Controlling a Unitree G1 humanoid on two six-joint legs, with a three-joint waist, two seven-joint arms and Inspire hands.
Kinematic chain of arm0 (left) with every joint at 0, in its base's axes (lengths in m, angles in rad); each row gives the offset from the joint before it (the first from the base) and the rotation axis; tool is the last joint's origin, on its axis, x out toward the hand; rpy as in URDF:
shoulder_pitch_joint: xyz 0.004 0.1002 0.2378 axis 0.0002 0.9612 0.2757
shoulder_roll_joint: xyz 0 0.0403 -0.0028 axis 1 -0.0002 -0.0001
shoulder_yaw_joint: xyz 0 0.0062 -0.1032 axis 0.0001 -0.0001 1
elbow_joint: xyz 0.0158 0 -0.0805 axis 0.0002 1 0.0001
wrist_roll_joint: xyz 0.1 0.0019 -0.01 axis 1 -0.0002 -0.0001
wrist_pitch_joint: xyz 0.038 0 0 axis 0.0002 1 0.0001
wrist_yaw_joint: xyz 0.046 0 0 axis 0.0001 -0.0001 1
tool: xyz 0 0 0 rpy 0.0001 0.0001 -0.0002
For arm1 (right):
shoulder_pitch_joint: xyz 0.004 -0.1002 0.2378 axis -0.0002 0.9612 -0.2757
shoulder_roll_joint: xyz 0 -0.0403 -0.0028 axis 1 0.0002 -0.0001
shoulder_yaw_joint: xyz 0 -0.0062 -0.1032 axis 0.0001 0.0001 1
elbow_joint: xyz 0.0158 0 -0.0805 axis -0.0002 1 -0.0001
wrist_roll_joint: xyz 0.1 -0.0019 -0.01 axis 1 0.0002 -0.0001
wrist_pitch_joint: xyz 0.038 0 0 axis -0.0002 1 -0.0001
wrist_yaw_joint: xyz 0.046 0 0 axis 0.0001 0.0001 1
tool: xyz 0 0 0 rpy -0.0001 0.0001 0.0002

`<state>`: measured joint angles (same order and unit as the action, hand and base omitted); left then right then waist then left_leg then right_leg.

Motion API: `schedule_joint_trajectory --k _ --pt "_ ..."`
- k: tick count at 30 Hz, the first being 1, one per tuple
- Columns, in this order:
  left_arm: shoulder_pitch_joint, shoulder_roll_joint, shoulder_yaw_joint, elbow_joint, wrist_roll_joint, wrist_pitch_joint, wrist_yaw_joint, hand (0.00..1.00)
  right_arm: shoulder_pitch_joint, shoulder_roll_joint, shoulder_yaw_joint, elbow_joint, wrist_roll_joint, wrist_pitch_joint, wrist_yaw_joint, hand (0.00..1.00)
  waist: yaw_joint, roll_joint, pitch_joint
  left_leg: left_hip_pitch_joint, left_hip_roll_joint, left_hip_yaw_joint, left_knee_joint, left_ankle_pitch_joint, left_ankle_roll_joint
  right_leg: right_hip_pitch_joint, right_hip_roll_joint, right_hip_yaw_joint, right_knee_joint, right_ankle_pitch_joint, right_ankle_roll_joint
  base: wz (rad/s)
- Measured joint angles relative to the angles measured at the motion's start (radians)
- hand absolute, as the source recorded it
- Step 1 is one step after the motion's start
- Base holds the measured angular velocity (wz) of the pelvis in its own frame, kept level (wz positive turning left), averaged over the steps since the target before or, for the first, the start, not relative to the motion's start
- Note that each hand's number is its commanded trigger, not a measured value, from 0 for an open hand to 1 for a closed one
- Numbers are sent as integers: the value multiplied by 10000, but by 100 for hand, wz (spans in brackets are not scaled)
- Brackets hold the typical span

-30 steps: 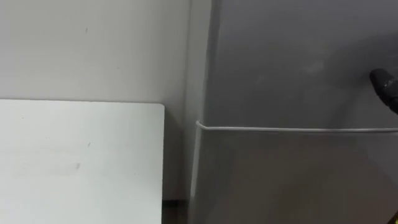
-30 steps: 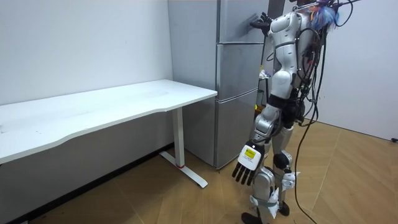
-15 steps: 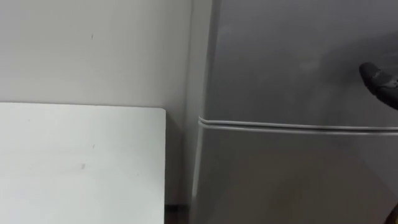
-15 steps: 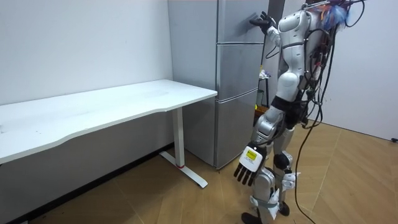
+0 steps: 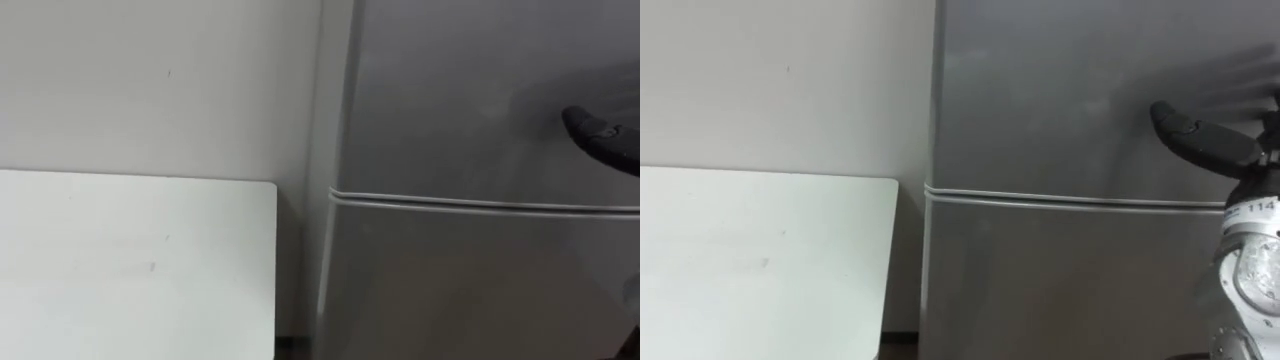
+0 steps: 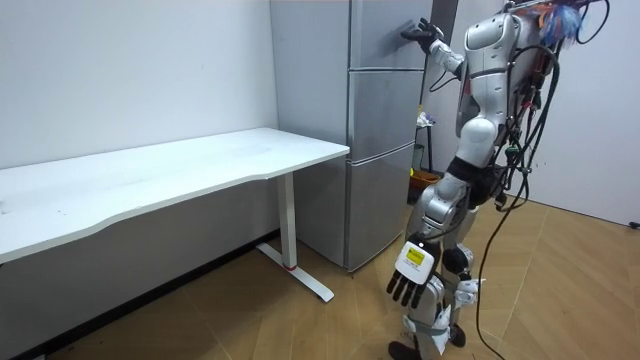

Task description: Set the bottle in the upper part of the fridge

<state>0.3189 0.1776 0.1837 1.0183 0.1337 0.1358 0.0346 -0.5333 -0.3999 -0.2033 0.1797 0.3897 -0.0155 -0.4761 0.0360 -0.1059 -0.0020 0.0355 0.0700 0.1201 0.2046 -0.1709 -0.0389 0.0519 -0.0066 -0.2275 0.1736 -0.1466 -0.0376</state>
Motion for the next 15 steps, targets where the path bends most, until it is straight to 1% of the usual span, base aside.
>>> schedule_joint_trajectory --k 4,8,10,12,14,15 --pt "-21 3 -26 -165 96 78 29 0 -10 -146 76 31 154 66 -75 0 27 19 -21 1 -21 -58 0 31 4 4 -20 -19 23 4 -3 2" --pt "-120 1 -27 -171 165 69 11 0 -10 -182 -23 6 410 -10 -213 0 -14 24 -32 -64 -53 -143 2 64 18 -26 -47 -71 29 7 -2 7" --pt "-160 9 -37 -171 161 67 -10 0 -10 -308 -27 -43 827 -26 -237 0 -26 30 -37 -65 -71 -139 0 66 23 -31 -58 -63 26 14 13 0" --pt "-166 17 -31 -171 152 62 -28 0 -10 -367 -33 -50 920 -11 -255 0 -50 33 -40 -83 -86 -151 0 69 30 -33 -70 -62 16 19 25 2" --pt "-152 17 -27 -180 155 55 -28 0 -9 -372 -72 -135 1047 36 -290 0 -117 47 -87 -121 -110 -157 -1 72 40 -42 -73 -69 -7 27 44 7" --pt "-118 17 -28 -194 151 53 -27 0 -9 -374 -117 -231 1171 100 -311 0 -164 74 -128 -136 -122 -162 1 78 55 -46 -80 -86 -14 30 50 6"
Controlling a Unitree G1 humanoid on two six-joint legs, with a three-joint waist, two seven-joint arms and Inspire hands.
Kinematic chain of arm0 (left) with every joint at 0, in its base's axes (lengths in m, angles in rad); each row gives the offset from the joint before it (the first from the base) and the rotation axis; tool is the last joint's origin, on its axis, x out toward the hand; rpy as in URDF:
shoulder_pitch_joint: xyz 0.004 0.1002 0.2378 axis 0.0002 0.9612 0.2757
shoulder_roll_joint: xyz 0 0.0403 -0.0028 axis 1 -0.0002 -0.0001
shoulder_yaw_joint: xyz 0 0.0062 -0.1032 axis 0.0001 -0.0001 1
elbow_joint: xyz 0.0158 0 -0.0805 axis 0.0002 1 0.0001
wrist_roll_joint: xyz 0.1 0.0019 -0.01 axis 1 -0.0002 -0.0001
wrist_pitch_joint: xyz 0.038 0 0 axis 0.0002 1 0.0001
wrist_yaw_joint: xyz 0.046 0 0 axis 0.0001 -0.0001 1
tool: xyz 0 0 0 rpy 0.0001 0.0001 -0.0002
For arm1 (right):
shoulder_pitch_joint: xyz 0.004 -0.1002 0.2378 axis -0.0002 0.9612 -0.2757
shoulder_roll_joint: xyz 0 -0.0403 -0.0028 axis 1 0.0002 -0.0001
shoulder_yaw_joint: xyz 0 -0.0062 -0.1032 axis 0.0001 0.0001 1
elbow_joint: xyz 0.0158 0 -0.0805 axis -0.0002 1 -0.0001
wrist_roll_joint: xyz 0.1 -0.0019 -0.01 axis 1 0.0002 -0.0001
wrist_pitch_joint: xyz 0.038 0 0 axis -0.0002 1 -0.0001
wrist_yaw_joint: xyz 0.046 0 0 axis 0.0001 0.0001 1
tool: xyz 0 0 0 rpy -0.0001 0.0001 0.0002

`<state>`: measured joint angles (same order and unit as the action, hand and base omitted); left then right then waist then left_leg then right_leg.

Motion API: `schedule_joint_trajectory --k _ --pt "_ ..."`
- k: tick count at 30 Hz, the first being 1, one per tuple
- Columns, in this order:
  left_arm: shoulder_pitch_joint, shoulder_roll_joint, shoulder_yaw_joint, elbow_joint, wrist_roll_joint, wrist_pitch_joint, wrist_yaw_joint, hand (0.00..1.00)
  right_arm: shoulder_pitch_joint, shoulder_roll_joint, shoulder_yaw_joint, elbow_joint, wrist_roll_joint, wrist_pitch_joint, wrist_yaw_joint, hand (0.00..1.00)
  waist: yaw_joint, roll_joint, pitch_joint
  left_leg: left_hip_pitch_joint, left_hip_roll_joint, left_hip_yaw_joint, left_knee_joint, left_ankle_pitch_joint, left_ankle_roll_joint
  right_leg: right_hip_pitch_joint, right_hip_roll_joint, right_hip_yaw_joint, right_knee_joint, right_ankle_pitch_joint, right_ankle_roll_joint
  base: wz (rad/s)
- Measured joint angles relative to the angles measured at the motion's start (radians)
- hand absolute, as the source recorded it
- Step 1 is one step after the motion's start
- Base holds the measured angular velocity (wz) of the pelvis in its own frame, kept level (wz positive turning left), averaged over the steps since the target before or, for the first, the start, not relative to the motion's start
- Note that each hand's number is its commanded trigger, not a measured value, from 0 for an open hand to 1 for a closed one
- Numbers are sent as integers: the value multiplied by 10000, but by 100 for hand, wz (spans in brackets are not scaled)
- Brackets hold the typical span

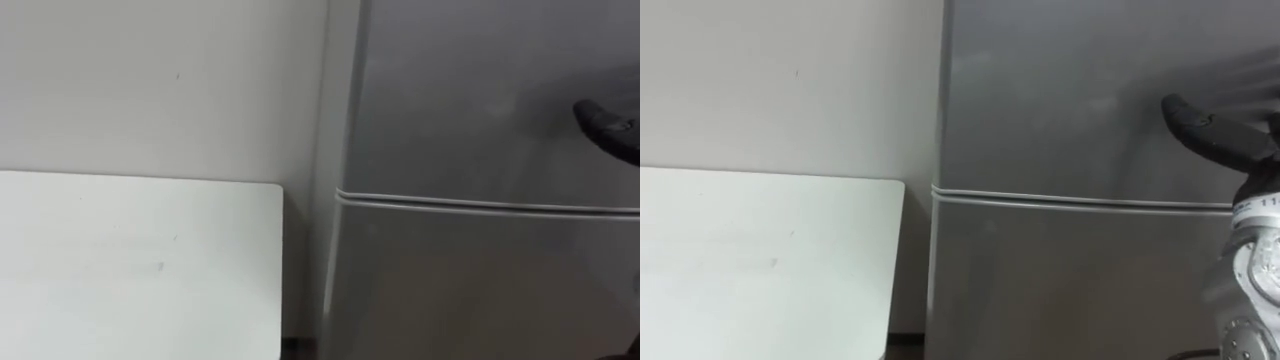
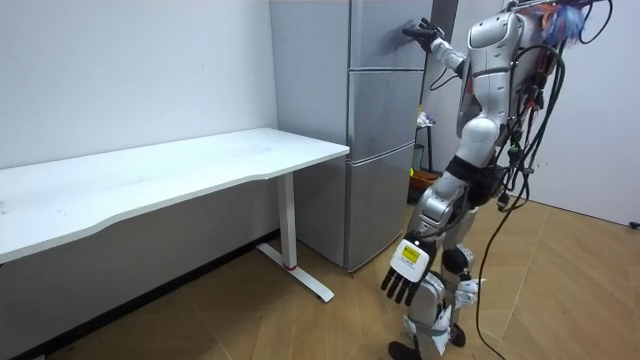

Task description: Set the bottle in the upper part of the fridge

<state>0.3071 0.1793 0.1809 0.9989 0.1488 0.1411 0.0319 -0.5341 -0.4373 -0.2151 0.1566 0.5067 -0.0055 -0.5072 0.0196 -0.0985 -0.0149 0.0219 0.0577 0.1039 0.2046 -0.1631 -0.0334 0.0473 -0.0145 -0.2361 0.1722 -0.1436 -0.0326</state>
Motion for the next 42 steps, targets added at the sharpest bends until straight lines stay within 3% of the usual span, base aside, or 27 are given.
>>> schedule_joint_trajectory --k 3,5,8,10,13,17,26,32,35,38,42 --pt "125 -2 18 -3 0 -7 4 0 5 0 -61 -102 176 50 40 0 -173 111 -74 95 -27 0 6 -6 45 70 -8 -43 -5 50 -66 3" --pt "143 -1 113 4 -1 -80 49 0 6 0 -209 -116 203 50 50 0 -256 144 -69 165 -40 1 -4 -7 48 126 -7 -87 2 50 -66 0" --pt "244 -11 136 6 -112 -352 210 0 82 -129 -646 -116 295 47 -63 0 -355 117 -23 229 -40 -17 -70 -18 53 206 -35 -113 -36 23 -38 8" --pt "344 -14 135 -89 -317 -377 247 0 416 -626 -991 -116 620 44 -84 0 -468 41 35 217 -70 -159 -66 -57 48 203 -48 -162 -47 -60 -14 15" --pt "374 -15 133 -207 -575 -385 359 0 864 -983 -1340 -119 859 28 -198 0 -559 -52 81 226 -80 -190 -75 -104 30 225 -54 -169 -34 -141 -15 2" --pt "324 -18 136 -212 -806 -558 544 0 1393 -1017 -1855 -116 1195 5 -342 0 -749 -155 129 161 -95 -174 -82 -106 29 204 -50 -168 -47 -151 -11 -1" --pt "282 -73 141 -768 -1192 -866 836 0 2758 -1030 -3045 -6 1581 -256 -1456 0 -1062 -60 128 234 -165 49 -215 -157 106 203 -71 -89 -206 -201 94 -3" --pt "194 -71 138 -768 -1282 -1039 999 0 4412 -994 -3399 75 2477 -504 -1833 0 -1054 2 123 295 -164 155 -367 -156 106 199 -37 97 -227 -211 108 -6" --pt "183 -76 137 -767 -1472 -1042 1170 0 4930 -582 -3472 446 2989 -516 -2024 0 -1042 26 128 341 -166 237 -404 -156 106 204 -47 138 -227 -230 127 -6" --pt "138 -125 136 -761 -1652 -1070 1150 0 5447 55 -3528 1240 3157 -688 -2045 0 -976 61 142 435 -174 292 -407 -159 109 199 -93 182 -232 -248 148 -3" --pt "132 -147 119 -775 -2264 -1051 1143 0 6184 1010 -3511 1799 4144 -697 -2104 0 -978 265 159 377 -177 292 -407 -167 118 194 -103 168 -203 -252 152 0"
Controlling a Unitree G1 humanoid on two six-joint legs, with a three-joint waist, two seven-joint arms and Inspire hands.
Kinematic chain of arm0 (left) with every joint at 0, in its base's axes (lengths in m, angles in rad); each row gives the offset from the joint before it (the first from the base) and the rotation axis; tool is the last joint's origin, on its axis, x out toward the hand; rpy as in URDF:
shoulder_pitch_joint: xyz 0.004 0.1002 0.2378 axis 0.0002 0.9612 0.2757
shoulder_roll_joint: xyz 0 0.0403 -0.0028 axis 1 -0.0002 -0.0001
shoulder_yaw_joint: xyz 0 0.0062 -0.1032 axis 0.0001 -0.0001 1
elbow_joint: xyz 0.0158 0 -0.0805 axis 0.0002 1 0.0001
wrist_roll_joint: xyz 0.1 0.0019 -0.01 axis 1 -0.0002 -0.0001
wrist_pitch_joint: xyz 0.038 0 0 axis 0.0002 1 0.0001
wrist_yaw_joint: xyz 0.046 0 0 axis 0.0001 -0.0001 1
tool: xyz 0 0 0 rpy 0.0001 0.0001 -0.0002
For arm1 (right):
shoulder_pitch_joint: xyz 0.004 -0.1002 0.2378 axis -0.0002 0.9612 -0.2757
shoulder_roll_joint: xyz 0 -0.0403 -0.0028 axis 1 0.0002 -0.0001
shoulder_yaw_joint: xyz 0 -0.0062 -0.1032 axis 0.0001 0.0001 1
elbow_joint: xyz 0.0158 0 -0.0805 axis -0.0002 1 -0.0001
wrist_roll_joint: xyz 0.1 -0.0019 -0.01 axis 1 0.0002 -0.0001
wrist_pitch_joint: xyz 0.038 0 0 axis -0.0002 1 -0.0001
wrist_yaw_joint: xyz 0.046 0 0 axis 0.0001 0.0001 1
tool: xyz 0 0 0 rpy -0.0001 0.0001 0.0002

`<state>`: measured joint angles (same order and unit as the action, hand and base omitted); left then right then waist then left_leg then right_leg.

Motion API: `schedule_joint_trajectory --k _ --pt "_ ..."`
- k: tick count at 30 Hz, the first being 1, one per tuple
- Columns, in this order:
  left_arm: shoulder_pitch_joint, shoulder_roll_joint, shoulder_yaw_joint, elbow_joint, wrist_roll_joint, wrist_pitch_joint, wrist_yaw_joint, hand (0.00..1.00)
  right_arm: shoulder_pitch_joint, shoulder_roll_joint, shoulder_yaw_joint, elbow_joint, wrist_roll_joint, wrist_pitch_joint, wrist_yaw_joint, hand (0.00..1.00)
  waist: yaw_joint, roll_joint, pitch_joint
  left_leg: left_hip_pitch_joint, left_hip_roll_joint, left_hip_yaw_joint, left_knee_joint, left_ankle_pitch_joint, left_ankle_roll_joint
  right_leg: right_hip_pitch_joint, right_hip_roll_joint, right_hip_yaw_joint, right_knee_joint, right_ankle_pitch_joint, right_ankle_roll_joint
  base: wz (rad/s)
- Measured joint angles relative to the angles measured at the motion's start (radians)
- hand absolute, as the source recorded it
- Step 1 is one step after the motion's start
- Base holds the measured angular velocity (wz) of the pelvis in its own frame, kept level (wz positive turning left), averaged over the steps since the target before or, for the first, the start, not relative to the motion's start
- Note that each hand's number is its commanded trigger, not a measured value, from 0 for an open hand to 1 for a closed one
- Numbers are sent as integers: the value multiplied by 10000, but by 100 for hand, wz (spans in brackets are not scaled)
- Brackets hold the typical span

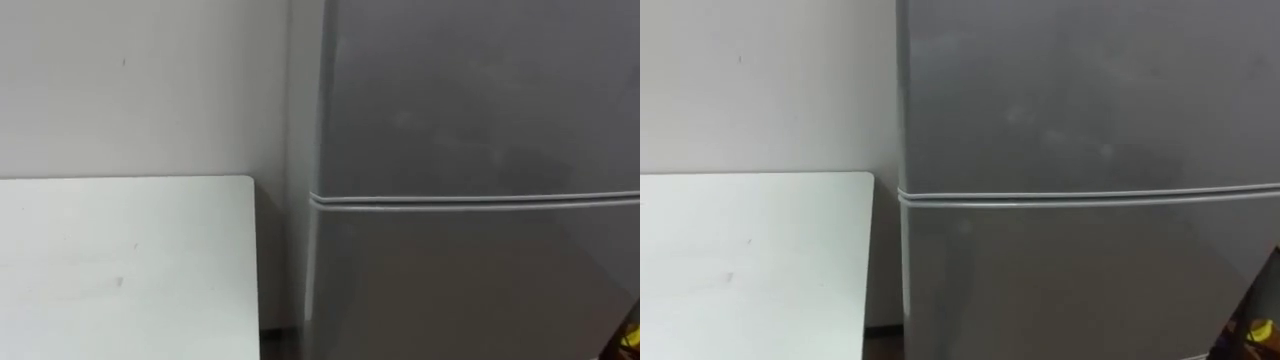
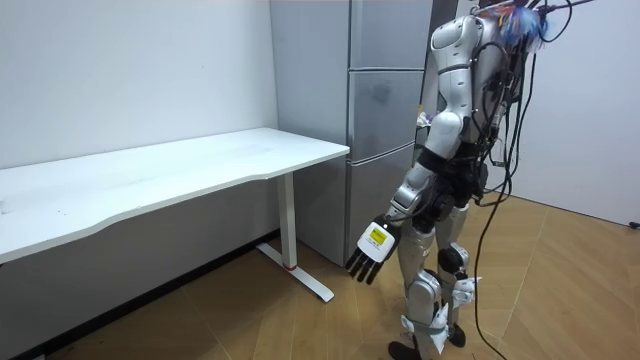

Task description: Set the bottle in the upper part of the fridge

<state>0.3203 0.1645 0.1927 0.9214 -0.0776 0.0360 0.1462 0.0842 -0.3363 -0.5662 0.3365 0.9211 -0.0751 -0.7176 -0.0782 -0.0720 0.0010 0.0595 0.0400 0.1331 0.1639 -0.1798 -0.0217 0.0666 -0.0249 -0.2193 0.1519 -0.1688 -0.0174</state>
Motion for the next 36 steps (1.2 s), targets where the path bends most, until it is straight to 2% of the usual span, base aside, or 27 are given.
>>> schedule_joint_trajectory --k 4,7,11,13,17,23,25,28,30,36 --pt "-113 -20 20 -2 -96 -35 28 0 374 529 396 1390 296 -170 168 0 28 295 -13 56 -4 1 -7 1 1 8 -32 2 19 -28 1 0" --pt "-136 -22 17 4 -234 -195 45 0 618 887 749 2471 274 -178 280 0 15 311 -23 97 -4 -8 -1 2 -1 -5 -45 -16 84 -149 -14 5" --pt "-21 -103 -109 12 -491 -214 30 0 1042 1045 1220 3069 480 -196 504 0 57 365 -40 112 -13 -3 -1 2 -1 1 -57 -11 98 -165 -15 0" --pt "-32 -203 -110 228 -491 -304 18 0 1235 1140 1785 3728 -133 -230 831 0 54 401 -57 65 -19 -4 1 1 -2 15 -52 -9 70 -165 -15 0" --pt "-88 -290 -107 734 -471 -438 -9 0 1223 1419 2329 5285 -713 -248 1604 0 124 427 -69 162 -16 -4 2 0 -3 52 -50 3 58 -163 -20 -1" --pt "-172 -349 -36 832 -459 -442 -34 0 1148 1717 2670 7466 -1089 -21 3406 0 309 463 -40 206 -22 -3 1 -1 -5 102 -72 -22 86 -216 -7 1" --pt "-214 -339 -37 910 -456 -441 -43 0 1108 1713 3200 8021 -1506 209 4206 0 336 488 -19 215 -37 -42 4 -3 -5 89 -93 -37 188 -251 -2 0" --pt "-249 -378 -206 914 -399 -428 -58 0 1031 1720 4179 8330 -2044 588 5154 0 400 476 -9 185 -33 -43 6 -4 -5 48 -88 -48 183 -254 0 0" --pt "-269 -442 -213 919 -374 -399 -94 0 958 1760 4474 8464 -2563 767 5667 0 509 476 -8 189 -39 -52 6 -4 -5 64 -93 -75 172 -252 2 2" --pt "-234 -504 -429 921 -369 -372 -75 0 553 1902 5375 8765 -3551 988 6662 0 704 454 17 187 -116 -425 26 -2 -1 236 -146 -391 127 -279 33 17"
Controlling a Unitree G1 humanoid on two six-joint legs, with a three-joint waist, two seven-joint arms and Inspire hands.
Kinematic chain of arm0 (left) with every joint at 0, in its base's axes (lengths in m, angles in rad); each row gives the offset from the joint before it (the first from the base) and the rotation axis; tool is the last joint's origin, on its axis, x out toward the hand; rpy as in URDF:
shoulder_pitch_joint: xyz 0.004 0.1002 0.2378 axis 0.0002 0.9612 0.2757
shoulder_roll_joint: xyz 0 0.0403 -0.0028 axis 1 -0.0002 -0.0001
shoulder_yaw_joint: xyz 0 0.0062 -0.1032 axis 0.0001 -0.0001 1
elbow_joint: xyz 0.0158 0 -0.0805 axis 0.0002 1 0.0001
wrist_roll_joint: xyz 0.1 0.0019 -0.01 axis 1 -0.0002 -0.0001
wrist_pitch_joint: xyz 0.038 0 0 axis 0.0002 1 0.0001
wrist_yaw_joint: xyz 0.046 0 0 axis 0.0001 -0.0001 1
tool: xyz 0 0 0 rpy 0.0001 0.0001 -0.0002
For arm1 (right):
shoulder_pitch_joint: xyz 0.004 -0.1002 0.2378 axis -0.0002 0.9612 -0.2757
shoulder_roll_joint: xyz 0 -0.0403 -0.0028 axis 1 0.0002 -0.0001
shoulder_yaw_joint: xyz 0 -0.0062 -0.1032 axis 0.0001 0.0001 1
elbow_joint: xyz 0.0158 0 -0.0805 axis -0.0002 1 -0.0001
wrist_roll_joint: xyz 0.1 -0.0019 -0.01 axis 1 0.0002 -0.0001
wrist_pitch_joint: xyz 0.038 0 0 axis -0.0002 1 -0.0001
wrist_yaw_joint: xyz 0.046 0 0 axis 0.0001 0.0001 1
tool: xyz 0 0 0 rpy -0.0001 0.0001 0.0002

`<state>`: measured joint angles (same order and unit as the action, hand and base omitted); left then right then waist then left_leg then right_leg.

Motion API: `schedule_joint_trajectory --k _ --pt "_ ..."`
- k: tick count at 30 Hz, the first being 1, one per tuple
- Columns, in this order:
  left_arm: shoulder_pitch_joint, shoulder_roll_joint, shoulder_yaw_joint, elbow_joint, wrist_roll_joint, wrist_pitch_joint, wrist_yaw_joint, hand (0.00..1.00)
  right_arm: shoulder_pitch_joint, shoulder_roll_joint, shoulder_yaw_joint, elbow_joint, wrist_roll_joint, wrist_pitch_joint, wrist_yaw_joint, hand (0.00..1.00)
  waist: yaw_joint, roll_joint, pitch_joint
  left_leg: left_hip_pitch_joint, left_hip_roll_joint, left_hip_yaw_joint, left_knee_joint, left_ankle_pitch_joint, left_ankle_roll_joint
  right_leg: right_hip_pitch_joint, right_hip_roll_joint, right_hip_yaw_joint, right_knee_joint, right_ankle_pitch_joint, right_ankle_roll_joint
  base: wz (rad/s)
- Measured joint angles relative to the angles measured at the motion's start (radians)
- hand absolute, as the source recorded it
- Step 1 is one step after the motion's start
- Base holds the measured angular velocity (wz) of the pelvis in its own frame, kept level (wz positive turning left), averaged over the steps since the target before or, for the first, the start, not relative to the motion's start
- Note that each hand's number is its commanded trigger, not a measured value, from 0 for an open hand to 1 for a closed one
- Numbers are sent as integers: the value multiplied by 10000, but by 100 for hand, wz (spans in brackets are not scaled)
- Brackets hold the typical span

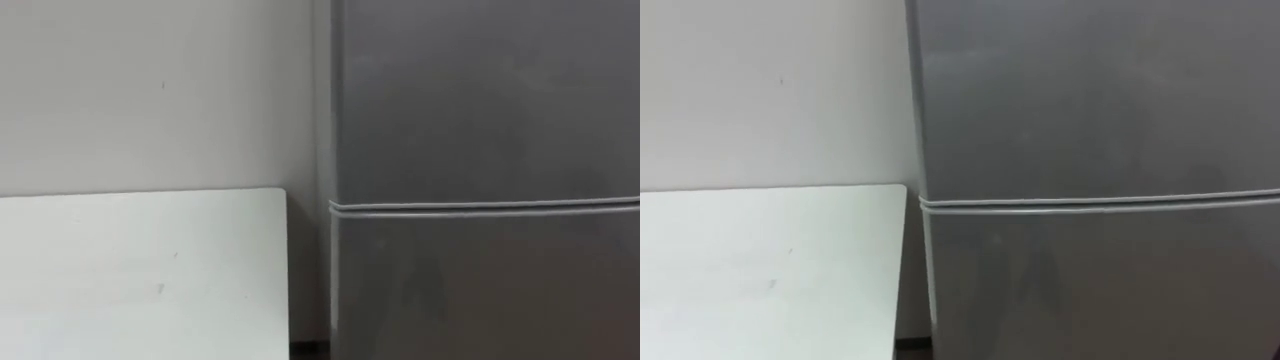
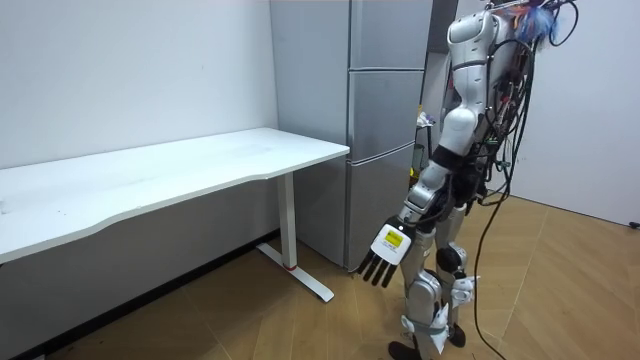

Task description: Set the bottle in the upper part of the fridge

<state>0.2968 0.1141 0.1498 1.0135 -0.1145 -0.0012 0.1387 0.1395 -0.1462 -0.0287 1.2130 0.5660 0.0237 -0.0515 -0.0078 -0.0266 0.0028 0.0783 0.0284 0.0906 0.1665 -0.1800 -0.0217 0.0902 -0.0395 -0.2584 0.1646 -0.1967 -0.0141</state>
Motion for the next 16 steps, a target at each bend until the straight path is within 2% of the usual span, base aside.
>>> schedule_joint_trajectory --k 4,6,16 --pt "-111 -18 -370 0 343 77 95 0 -123 2 848 110 -500 79 568 0 195 -18 -2 -51 -53 -213 2 1 2 108 -27 -201 -132 10 22 15" --pt "-117 -28 -461 0 420 148 121 0 -231 5 964 115 -726 214 758 0 225 -10 3 -61 -61 -239 3 1 3 116 -33 -211 -145 3 31 3" --pt "-302 -34 -563 10 440 452 250 0 -303 -9 1259 173 -1052 224 1211 0 374 -13 20 -146 -96 -392 -1 0 2 217 -26 -346 -271 -2 40 3"
